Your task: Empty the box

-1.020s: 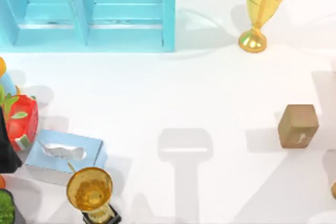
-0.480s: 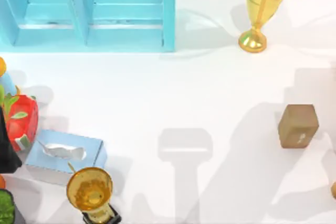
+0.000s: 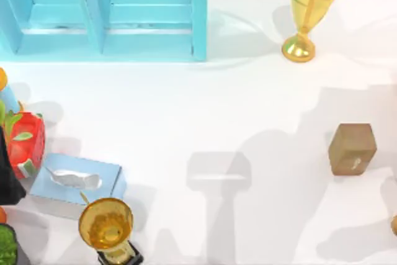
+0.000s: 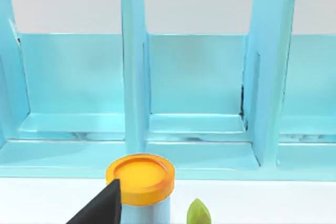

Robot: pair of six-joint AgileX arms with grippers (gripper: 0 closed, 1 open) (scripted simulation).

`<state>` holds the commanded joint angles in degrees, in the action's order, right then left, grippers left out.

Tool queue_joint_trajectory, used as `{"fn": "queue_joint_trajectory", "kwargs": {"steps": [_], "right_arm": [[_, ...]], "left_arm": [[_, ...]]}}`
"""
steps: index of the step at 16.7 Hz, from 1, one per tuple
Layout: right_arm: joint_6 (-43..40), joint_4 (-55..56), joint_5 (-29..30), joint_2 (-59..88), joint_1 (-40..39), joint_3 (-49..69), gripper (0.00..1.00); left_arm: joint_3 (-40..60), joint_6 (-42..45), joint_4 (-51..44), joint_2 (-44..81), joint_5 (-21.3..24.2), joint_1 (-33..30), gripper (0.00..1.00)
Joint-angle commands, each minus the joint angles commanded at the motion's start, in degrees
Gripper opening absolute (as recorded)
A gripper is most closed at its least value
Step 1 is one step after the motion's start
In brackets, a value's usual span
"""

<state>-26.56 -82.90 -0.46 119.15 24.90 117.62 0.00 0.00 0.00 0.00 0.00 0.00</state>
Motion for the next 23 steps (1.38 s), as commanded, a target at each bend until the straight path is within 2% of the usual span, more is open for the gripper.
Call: {"fn": "queue_joint_trajectory", "kwargs": {"steps": [4, 9, 12, 16, 23], "right_arm": [[-0.07, -6.67, 0.51, 0.28, 2.94, 1.46, 0.0], [0.09, -6.69, 0.49, 0.44, 2.71, 1.26, 0.0], [3.62, -4.93, 0.63, -0.9, -0.83, -1.98, 0.0], [15.47, -0.62, 1.0, -4.28, -12.68, -10.2, 0.0], [47.2, 8.06, 1.73, -11.54, -44.63, -28.97, 0.0]], "left_arm": [[0.0, 0.0, 0.0, 0.0, 0.0, 0.0, 1.0], [0.0, 0.0, 0.0, 0.0, 0.0, 0.0, 1.0], [0.0, 0.0, 0.0, 0.0, 0.0, 0.0, 1.0], [0.0, 0.0, 0.0, 0.0, 0.0, 0.0, 1.0], [0.0, 0.0, 0.0, 0.0, 0.0, 0.0, 1.0]]}}
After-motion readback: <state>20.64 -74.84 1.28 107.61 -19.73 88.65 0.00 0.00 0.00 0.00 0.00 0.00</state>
